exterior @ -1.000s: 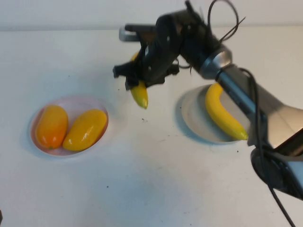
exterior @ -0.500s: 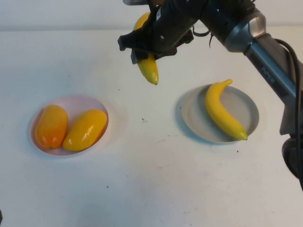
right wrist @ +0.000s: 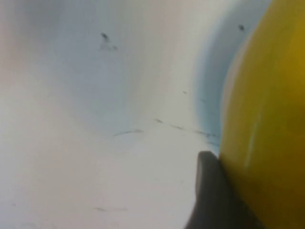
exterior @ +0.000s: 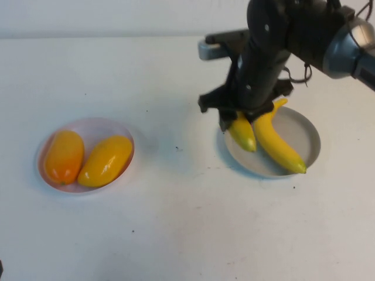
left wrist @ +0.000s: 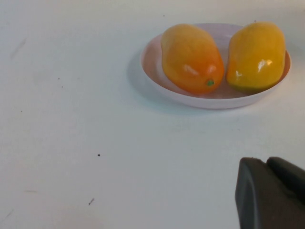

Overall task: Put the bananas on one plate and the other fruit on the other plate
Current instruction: Put another type of fruit in the right plate

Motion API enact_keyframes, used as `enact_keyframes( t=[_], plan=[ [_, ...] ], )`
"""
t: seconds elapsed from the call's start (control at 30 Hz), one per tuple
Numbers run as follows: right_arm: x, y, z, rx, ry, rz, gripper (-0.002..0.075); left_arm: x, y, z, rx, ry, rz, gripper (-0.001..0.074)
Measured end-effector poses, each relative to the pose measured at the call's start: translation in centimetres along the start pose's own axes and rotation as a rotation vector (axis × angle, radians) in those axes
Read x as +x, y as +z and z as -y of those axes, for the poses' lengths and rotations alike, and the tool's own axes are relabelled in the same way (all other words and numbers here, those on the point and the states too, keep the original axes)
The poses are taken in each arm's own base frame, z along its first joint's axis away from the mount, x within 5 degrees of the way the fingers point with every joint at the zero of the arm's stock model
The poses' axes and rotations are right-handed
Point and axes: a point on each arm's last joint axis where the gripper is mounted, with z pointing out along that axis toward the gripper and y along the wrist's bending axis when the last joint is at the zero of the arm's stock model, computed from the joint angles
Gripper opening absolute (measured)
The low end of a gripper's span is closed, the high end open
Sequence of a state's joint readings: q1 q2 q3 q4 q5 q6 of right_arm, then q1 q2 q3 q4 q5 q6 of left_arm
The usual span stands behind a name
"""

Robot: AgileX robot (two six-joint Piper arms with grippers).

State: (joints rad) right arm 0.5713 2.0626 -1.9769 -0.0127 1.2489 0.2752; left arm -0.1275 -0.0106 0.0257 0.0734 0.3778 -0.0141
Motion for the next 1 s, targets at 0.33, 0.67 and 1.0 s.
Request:
enact_keyframes(
  t=[0.33, 0.67, 1.0],
  plan=[
    [-0.1, 5.0, 3.4, 0.055, 0.088, -0.051, 0.0309, 0.0, 0.0, 0.0, -0.001, 0.002, 0.0, 0.0001],
    [0.1, 7.7, 3.5, 0.067, 0.088, -0.096, 0.0357, 0.0, 0.0, 0.0, -0.001, 0.002, 0.0, 0.0001],
    [0.7, 6.7, 3.3, 0.075, 0.082, -0.135, 0.0489, 0.0, 0.0, 0.0, -0.001, 0.002, 0.0, 0.0001]
  ],
)
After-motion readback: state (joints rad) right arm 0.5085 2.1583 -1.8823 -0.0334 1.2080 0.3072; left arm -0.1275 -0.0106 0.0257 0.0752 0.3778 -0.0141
